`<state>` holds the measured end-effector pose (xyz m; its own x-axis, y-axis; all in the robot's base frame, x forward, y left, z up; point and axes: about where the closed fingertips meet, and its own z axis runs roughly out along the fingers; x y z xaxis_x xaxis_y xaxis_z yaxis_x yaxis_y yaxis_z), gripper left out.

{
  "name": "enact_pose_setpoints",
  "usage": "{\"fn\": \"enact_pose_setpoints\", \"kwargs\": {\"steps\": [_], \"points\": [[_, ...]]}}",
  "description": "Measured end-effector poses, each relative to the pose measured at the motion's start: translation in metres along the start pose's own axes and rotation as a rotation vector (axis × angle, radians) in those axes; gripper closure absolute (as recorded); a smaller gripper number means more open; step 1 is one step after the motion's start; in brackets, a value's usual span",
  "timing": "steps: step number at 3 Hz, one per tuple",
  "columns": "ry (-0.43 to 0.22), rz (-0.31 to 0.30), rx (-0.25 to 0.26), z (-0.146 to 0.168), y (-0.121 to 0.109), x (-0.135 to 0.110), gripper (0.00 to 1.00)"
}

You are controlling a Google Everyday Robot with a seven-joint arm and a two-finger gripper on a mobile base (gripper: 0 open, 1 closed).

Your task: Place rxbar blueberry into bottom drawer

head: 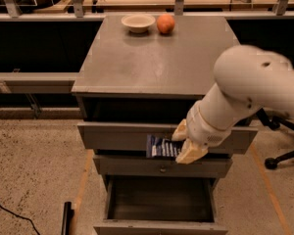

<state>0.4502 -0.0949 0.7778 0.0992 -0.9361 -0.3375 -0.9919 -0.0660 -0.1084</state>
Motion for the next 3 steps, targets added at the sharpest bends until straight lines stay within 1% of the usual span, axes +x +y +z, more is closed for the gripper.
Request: {"fn": "enact_pose_setpoints", "kwargs": {"steps": [1, 2, 3], "points": [[-0.003, 0.017, 0.011, 0.024, 0.001, 0.009, 1.0], [-0.003, 0.015, 0.013, 0.023, 0.001, 0.008, 1.0], [-0.031, 0.072, 0.011, 0.047, 0.013, 0.02, 1.0]]}}
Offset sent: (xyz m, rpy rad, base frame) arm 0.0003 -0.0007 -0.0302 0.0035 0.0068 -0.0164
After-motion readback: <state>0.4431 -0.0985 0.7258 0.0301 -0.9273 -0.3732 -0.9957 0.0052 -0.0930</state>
